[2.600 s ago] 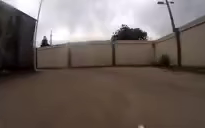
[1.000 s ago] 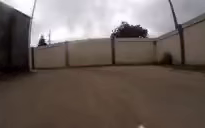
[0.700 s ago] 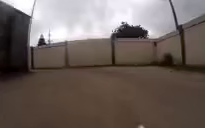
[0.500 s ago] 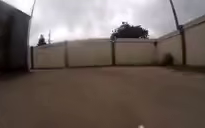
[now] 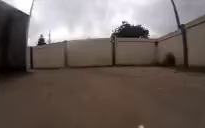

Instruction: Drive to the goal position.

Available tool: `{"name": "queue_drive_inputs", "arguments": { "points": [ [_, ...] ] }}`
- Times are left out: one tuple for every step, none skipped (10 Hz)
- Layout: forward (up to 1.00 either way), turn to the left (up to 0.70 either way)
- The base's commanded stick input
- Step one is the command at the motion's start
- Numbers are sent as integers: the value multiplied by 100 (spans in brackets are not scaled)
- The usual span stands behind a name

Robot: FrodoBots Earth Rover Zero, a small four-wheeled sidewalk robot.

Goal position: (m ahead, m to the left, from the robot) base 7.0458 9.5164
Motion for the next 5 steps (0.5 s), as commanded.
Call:
{"name": "queue_drive_inputs", "arguments": {
  "points": [
    [30, 0],
    [30, 0],
    [30, 0],
    [30, 0],
    [30, 0]
  ]
}}
